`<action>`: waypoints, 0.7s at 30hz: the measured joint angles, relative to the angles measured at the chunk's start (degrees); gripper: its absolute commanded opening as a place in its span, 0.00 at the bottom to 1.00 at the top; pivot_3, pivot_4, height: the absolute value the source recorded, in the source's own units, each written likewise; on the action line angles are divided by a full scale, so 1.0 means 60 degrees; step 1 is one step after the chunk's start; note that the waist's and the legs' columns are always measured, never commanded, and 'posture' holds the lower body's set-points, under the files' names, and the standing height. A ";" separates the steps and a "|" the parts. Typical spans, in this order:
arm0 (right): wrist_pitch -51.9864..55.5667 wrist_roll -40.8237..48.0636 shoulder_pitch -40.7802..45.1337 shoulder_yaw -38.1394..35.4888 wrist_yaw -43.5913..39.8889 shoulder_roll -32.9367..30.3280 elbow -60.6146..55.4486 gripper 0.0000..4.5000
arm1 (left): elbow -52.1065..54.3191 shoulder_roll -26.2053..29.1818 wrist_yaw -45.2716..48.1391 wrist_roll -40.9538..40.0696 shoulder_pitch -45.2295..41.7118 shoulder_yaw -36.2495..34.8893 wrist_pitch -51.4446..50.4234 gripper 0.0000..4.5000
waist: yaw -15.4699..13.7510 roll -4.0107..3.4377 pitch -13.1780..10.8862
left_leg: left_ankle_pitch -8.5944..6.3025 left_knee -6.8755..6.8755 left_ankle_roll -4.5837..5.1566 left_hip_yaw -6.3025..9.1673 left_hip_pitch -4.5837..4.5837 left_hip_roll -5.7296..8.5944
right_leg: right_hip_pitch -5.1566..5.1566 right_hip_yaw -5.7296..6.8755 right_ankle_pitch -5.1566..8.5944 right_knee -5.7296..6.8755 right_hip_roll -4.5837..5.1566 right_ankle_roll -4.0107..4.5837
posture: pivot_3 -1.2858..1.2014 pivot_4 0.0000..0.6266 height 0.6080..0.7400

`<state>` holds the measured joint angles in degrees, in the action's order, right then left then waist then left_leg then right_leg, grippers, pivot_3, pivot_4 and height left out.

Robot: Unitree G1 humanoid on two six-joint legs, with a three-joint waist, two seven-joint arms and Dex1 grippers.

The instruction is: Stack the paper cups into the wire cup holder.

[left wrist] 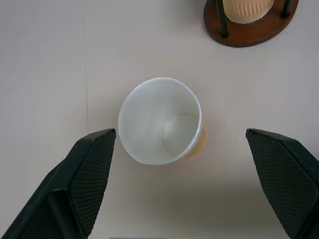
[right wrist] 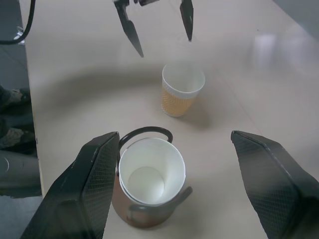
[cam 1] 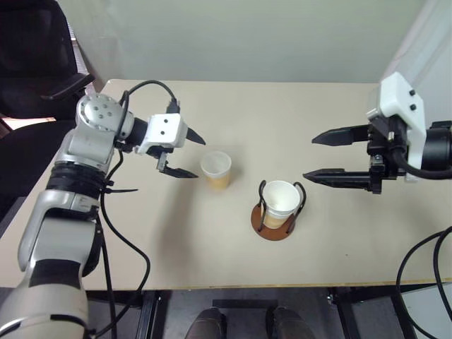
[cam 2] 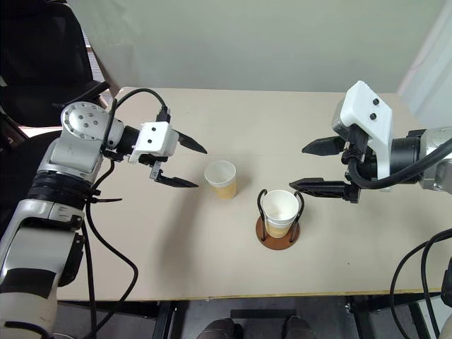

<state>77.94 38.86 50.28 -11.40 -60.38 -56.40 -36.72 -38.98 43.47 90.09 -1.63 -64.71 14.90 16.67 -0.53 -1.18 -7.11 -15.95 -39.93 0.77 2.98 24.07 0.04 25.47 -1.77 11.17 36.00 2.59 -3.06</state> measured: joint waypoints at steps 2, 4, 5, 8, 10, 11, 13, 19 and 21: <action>0.0029 0.0304 -0.0102 -0.0180 0.0152 -0.0006 -0.0024 0.82 | -0.0226 -0.0188 -0.0009 0.0220 -0.0002 0.0186 0.0520 1.00 | -0.0020 -0.0001 0.0000 | -0.0001 -0.0001 0.0002 0.0002 0.0003 0.0000 | 0.0000 -0.0002 0.0001 -0.0002 0.0004 -0.0004 | 0.52 0.24 1.00; 0.0036 0.0598 -0.0163 -0.0263 0.0295 -0.0044 -0.0081 0.82 | -0.0442 -0.0410 -0.0022 0.0377 -0.0001 0.0339 0.0885 1.00 | -0.0025 0.0001 -0.0001 | -0.0002 -0.0002 0.0003 0.0001 0.0007 0.0002 | 0.0001 0.0001 0.0001 -0.0004 0.0003 -0.0006 | 0.52 0.24 1.00; 0.0038 0.0740 -0.0208 -0.0275 0.0365 -0.0063 -0.0128 0.82 | -0.0493 -0.0513 -0.0026 0.0413 -0.0001 0.0362 0.0982 1.00 | -0.0026 0.0001 -0.0001 | -0.0002 -0.0002 0.0004 0.0002 0.0009 0.0001 | 0.0002 0.0000 0.0000 -0.0005 0.0004 -0.0007 | 0.52 0.24 1.00; 0.0044 0.1101 -0.0284 -0.0301 0.0576 -0.0170 -0.0137 0.82 | -0.0696 -0.0784 -0.0073 0.0585 -0.0049 0.0413 0.1279 1.00 | -0.0029 0.0001 0.0000 | -0.0003 -0.0002 0.0003 0.0002 0.0011 0.0002 | 0.0004 0.0001 0.0001 -0.0003 0.0005 -0.0010 | 0.52 0.24 1.00; 0.0038 0.1292 -0.0301 -0.0323 0.0732 -0.0253 -0.0113 0.82 | -0.0955 -0.1028 -0.0161 0.0780 -0.0141 0.0550 0.1608 1.00 | -0.0041 0.0001 0.0000 | -0.0003 -0.0005 0.0004 0.0001 0.0012 0.0005 | 0.0003 0.0004 0.0001 -0.0001 0.0004 -0.0012 | 0.52 0.24 1.00; 0.0031 0.1383 -0.0309 -0.0324 0.0799 -0.0285 -0.0104 0.82 | -0.1063 -0.1119 -0.0217 0.0863 -0.0167 0.0605 0.1725 1.00 | -0.0044 0.0001 0.0000 | -0.0003 -0.0006 0.0004 0.0001 0.0012 0.0004 | 0.0004 0.0000 -0.0001 0.0000 0.0007 -0.0014 | 0.52 0.24 1.00; 0.0014 0.1525 -0.0326 -0.0331 0.0935 -0.0409 -0.0084 0.83 | -0.1313 -0.1283 -0.0291 0.1021 -0.0237 0.0696 0.2021 0.91 | -0.0043 0.0001 0.0000 | -0.0003 -0.0007 0.0004 -0.0004 0.0012 0.0007 | 0.0005 0.0001 -0.0002 0.0000 0.0005 -0.0016 | 0.52 0.24 1.00; 0.0001 0.1989 -0.0396 -0.0432 0.1346 -0.0606 0.0010 0.83 | -0.2135 -0.1462 -0.0502 0.1455 -0.0503 0.0779 0.2789 0.46 | -0.0046 0.0001 0.0000 | -0.0004 -0.0007 0.0004 -0.0007 0.0017 0.0005 | 0.0011 0.0002 -0.0003 0.0001 0.0000 -0.0019 | 0.52 0.24 1.00; 0.0002 0.2170 -0.0409 -0.0506 0.1462 -0.0659 0.0028 0.83 | -0.2230 -0.1480 -0.0489 0.1518 -0.0563 0.0780 0.2875 0.30 | -0.0055 0.0001 0.0000 | -0.0004 -0.0010 0.0005 -0.0003 0.0024 0.0003 | 0.0015 0.0001 -0.0002 0.0000 0.0004 -0.0021 | 0.52 0.24 1.00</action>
<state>77.95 51.88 47.83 -14.44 -51.61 -60.36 -36.55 -52.36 34.59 87.16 7.48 -68.08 19.58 33.92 -0.86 -1.18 -7.11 -15.98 -39.98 0.80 2.96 24.22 0.06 25.56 -1.77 11.16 36.00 2.61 -3.19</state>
